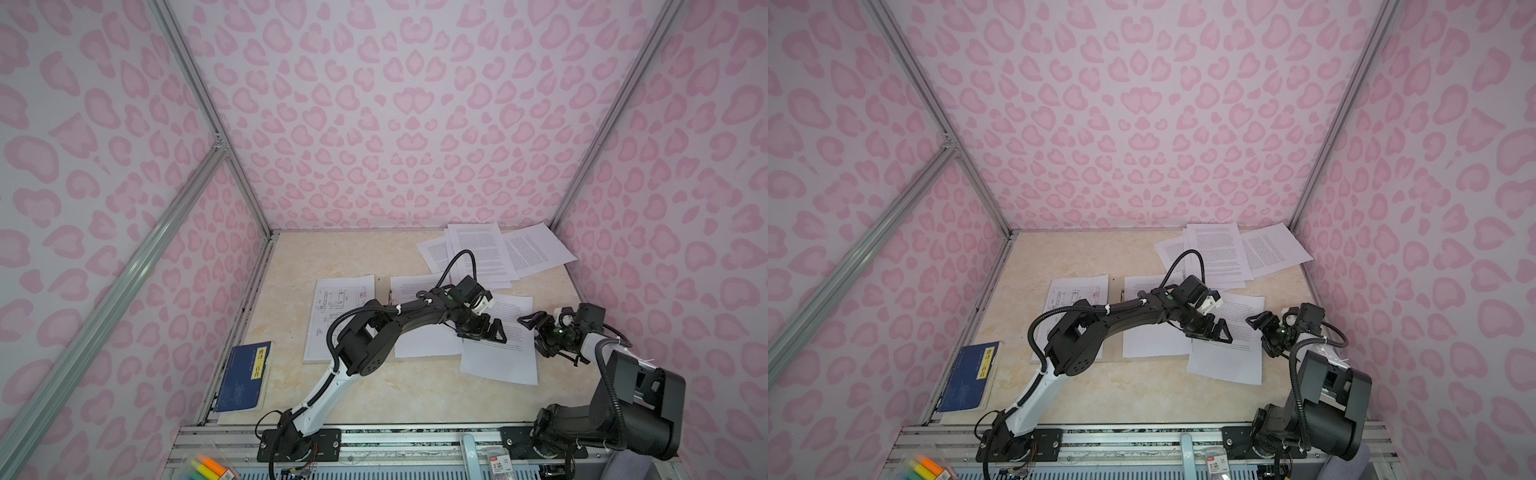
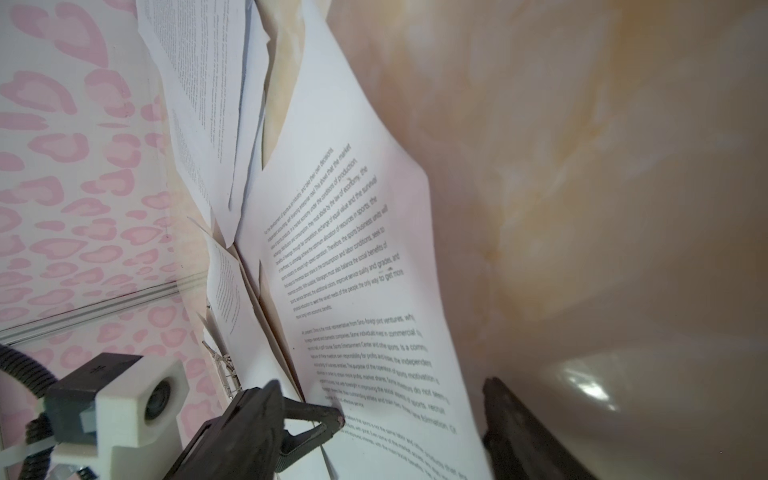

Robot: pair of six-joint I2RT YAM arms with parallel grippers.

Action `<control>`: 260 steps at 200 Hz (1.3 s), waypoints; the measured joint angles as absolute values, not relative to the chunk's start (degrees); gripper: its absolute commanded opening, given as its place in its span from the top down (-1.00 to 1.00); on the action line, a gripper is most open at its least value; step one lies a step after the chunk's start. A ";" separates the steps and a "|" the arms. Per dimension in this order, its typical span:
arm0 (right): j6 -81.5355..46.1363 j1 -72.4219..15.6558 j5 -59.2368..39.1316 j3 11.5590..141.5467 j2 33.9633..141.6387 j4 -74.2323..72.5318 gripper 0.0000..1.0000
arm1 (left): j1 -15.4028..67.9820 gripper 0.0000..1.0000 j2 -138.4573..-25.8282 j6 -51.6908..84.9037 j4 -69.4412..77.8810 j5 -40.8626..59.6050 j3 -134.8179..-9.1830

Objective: Put the files into the folder

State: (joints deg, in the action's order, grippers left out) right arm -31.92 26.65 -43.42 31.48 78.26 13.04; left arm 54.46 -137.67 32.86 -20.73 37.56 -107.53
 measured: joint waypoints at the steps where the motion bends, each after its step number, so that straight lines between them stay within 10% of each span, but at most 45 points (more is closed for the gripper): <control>1: -31.90 26.63 -43.38 31.48 78.22 13.13 -0.12 | 54.46 -0.98 -137.67 32.86 -20.73 37.56 -107.53; 56: -30.39 25.23 -40.38 31.70 72.86 16.40 1.00 | 54.57 -0.97 -137.10 31.81 -20.45 37.12 -107.50; 163: -29.12 22.48 -29.80 39.51 58.72 28.64 1.00 | 58.08 -0.97 -132.60 25.45 -20.84 32.03 -111.44; 260: -29.43 -11.75 -11.35 66.96 62.89 33.69 1.00 | 54.63 -0.97 -90.98 19.44 -11.88 8.64 -76.38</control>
